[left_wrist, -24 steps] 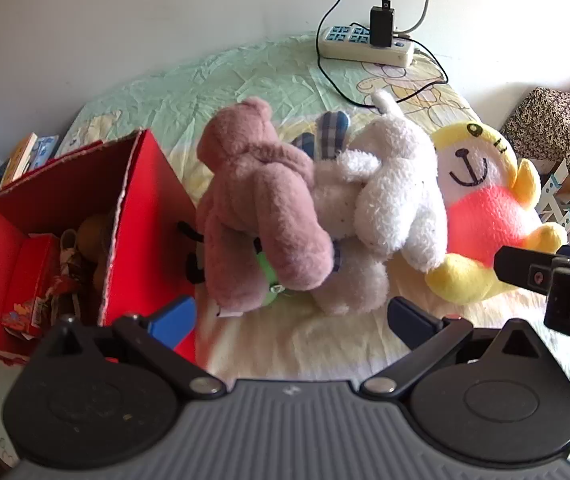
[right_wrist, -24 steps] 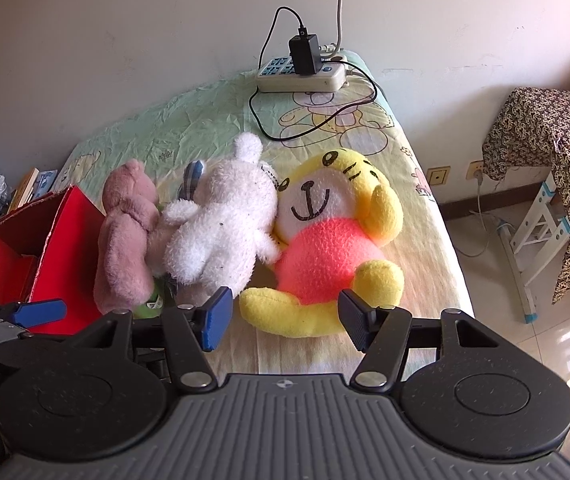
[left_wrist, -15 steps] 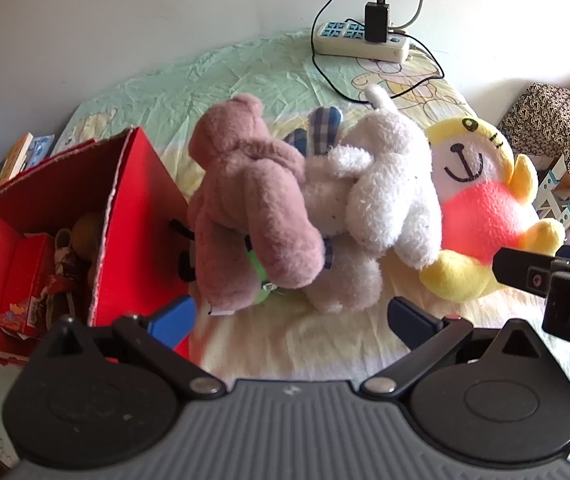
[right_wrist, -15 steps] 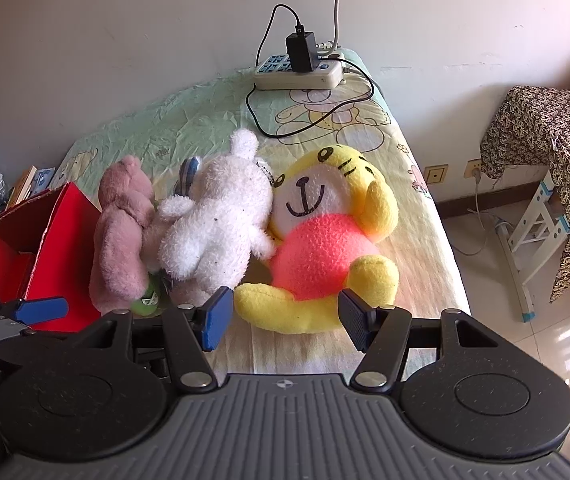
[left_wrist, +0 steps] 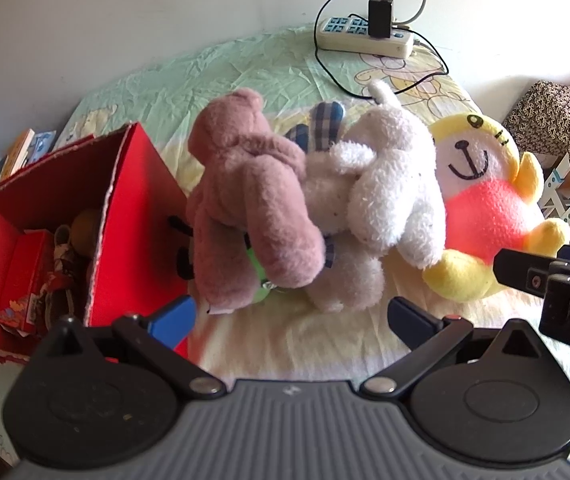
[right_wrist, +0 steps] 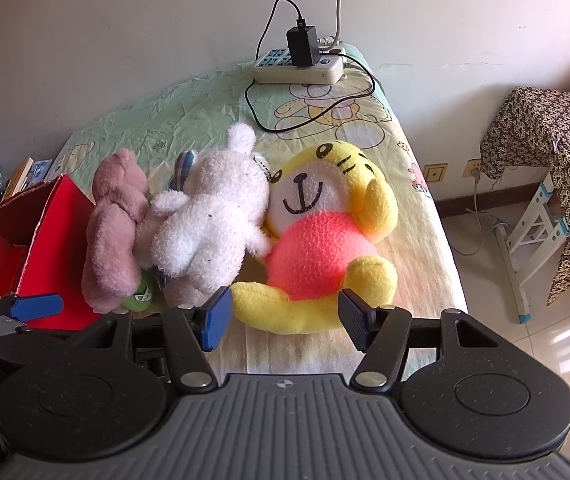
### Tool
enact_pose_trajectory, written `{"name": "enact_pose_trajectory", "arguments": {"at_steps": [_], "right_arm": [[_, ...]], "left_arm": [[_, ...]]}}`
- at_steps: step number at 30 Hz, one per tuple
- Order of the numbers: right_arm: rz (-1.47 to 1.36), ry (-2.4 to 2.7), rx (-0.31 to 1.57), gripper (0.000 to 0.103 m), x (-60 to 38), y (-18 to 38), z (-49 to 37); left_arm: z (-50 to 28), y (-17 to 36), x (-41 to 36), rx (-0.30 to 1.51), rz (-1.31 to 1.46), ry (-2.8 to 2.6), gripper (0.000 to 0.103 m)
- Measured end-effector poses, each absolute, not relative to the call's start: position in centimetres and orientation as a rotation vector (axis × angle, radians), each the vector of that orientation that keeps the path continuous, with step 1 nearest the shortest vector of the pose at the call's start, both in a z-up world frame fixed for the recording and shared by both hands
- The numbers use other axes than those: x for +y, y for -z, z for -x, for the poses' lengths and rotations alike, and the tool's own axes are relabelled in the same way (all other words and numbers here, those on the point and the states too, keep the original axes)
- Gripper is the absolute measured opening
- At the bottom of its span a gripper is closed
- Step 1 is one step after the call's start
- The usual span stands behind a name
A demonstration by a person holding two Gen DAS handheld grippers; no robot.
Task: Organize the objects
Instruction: 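Move the right gripper toward the yellow-and-red tiger plush's head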
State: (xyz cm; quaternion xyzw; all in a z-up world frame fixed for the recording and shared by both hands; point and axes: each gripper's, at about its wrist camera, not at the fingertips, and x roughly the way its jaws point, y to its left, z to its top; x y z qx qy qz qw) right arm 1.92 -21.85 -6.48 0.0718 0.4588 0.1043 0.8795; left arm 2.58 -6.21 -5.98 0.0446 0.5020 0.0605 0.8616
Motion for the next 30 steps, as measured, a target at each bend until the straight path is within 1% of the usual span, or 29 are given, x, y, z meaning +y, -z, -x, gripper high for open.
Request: {"name": "enact_pose_trajectory", "arguments": {"at_steps": [17, 22, 30], "right_arm": [[-0.201, -0.261, 0.963, 0.062, -22.8, 6.7, -2.4], [-0.25, -0.297, 0.937, 0.062, -23.9, 6.2, -2.8], [-0.353, -0.306, 0.841, 0.062, -27.4, 5.2, -3.9]], "left_arm": [[-3.1, 5.6, -6.5, 1.051, -0.104, -0.13, 0.102], [-3.5, 5.0, -6.9, 1.04, -0.105, -0.096, 0.102], [-3.5, 2.0, -8.6, 0.928, -0.043, 0.182, 0.1]]}}
